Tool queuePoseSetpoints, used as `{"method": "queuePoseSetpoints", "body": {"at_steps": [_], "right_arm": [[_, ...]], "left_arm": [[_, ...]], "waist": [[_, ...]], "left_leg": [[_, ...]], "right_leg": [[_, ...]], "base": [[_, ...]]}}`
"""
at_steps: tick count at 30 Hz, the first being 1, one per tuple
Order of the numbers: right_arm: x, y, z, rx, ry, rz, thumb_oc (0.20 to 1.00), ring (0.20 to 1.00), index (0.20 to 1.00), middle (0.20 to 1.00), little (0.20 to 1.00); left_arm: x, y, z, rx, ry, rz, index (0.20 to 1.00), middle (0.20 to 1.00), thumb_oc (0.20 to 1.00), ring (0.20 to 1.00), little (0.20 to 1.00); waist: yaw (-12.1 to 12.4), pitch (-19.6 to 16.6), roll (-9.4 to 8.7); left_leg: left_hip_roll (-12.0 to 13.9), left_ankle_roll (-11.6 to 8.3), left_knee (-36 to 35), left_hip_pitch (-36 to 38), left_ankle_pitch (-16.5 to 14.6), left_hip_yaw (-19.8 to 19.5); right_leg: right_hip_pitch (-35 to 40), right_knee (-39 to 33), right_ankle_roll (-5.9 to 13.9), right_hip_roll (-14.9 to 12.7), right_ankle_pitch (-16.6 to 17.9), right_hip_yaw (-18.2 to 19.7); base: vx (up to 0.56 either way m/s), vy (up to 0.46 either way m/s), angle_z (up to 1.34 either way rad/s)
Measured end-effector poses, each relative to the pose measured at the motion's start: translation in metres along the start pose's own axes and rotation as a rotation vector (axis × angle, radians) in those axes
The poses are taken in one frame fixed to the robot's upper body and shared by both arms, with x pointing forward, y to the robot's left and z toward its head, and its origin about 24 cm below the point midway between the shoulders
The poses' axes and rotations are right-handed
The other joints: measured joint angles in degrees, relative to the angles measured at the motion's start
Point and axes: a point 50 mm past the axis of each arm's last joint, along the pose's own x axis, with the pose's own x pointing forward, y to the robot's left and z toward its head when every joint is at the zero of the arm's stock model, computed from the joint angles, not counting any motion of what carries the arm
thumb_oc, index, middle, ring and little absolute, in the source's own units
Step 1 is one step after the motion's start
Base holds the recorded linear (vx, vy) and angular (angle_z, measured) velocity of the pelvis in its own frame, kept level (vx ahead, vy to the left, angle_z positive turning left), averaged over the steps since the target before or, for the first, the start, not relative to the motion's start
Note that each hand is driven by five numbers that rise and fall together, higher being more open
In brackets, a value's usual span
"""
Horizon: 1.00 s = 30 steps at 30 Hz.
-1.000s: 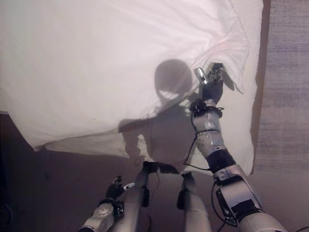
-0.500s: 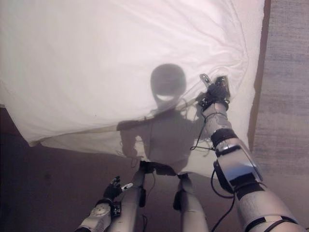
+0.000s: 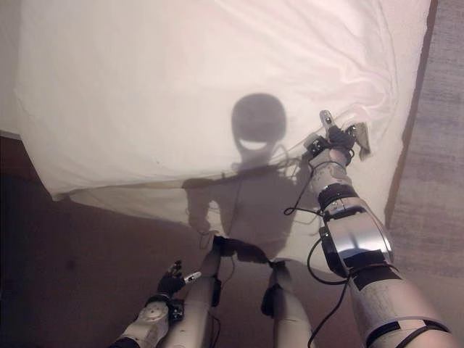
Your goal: Make the bed
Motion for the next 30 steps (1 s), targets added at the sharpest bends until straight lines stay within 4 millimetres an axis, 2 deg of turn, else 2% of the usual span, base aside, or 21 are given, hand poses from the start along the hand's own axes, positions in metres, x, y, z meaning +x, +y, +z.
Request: {"method": "queuePoseSetpoints", "body": {"at_steps": [2,8,10,13,16,22,23,26,29,30], "right_arm": [[-0.001,0.002,0.0,-0.001,-0.003,0.011,0.2,0.2,0.2,0.2,0.2],[-0.011,0.028,0.004,0.029,-0.032,0.156,0.2,0.2,0.2,0.2,0.2],[-0.017,0.038,0.006,0.051,-0.053,0.23,0.2,0.2,0.2,0.2,0.2],[-0.024,0.048,0.008,0.066,-0.074,0.302,0.2,0.2,0.2,0.2,0.2],[-0.024,0.048,0.005,0.055,-0.068,0.312,0.2,0.2,0.2,0.2,0.2],[-0.024,0.048,0.0,0.067,-0.028,0.328,0.2,0.2,0.2,0.2,0.2],[-0.024,0.048,0.0,0.067,-0.028,0.328,0.2,0.2,0.2,0.2,0.2],[-0.027,0.051,-0.006,0.07,-0.001,0.345,0.2,0.2,0.2,0.2,0.2],[-0.031,0.056,-0.011,0.037,0.006,0.372,0.2,0.2,0.2,0.2,0.2],[-0.031,0.057,-0.012,0.026,0.004,0.378,0.2,0.2,0.2,0.2,0.2]], "left_arm": [[0.0,0.0,0.0,0.0,-0.001,0.0,1.0,1.0,1.0,1.0,1.0],[0.0,-0.002,0.004,-0.022,-0.011,-0.011,1.0,1.0,1.0,1.0,1.0],[-0.001,-0.007,0.013,-0.078,-0.046,-0.049,1.0,1.0,1.0,1.0,1.0],[-0.006,-0.022,0.042,-0.136,-0.158,-0.197,1.0,1.0,1.0,1.0,1.0],[-0.025,-0.038,0.067,-0.16,-0.255,-0.44,1.0,1.0,1.0,1.0,1.0],[-0.061,-0.046,0.096,-0.196,-0.278,-0.81,1.0,1.0,1.0,1.0,1.0],[-0.061,-0.046,0.096,-0.196,-0.278,-0.81,1.0,1.0,1.0,1.0,1.0],[-0.084,-0.062,0.104,-0.306,-0.231,-0.986,1.0,1.0,1.0,1.0,1.0],[-0.1,-0.088,0.094,-0.421,-0.087,-1.119,1.0,1.0,1.0,1.0,1.0],[-0.104,-0.094,0.097,-0.419,-0.069,-1.151,1.0,1.0,1.0,1.0,1.0]], "waist": [[0.0,0.0,0.0],[-0.2,0.0,0.07],[-0.3,0.0,0.07],[-0.2,0.0,0.08],[0.0,0.0,0.09],[-0.1,0.0,0.12],[-0.1,0.0,0.12],[-1.0,0.0,0.13],[-1.6,0.0,0.11],[-1.7,0.0,0.11]], "left_leg": [[0.0,0.0,0.0,0.0,0.0,0.0],[0.1,-0.03,0.0,-0.5,0.0,0.0],[0.0,-0.03,0.0,-0.4,0.0,0.0],[-0.1,0.03,0.0,0.0,0.1,0.2],[-0.2,0.03,0.0,1.3,0.1,0.9],[-0.4,-0.01,0.0,4.8,0.0,3.3],[-0.4,-0.01,0.0,4.8,0.0,3.3],[-0.4,-0.01,0.0,6.3,0.0,4.1],[-0.5,-0.01,0.0,7.9,0.0,4.1],[-0.5,-0.01,0.0,8.2,0.0,4.1]], "right_leg": [[0.0,0.0,0.0,0.0,0.0,0.0],[-0.5,0.0,-0.01,0.1,0.0,0.0],[-0.4,0.0,-0.27,0.0,0.2,0.0],[0.0,0.0,-0.34,-0.1,0.3,0.1],[1.0,0.0,-0.24,-0.3,0.3,0.6],[3.3,0.0,0.4,-0.5,0.6,3.0],[3.3,0.0,0.4,-0.5,0.6,3.0],[4.5,0.0,0.51,-0.6,1.0,3.7],[6.1,0.0,0.52,-0.6,1.0,3.8],[6.3,0.0,0.52,-0.6,1.1,3.9]], "base": [[0.0,0.0,0.0],[0.0,0.0,0.0],[0.0,0.0,0.0],[-0.02,0.041,0.01],[-0.02,0.043,-0.06],[-0.03,0.027,-0.16],[-0.03,0.021,-0.13],[-0.04,0.002,-0.07],[0.0,0.0,0.0],[0.0,0.0,0.0]]}}
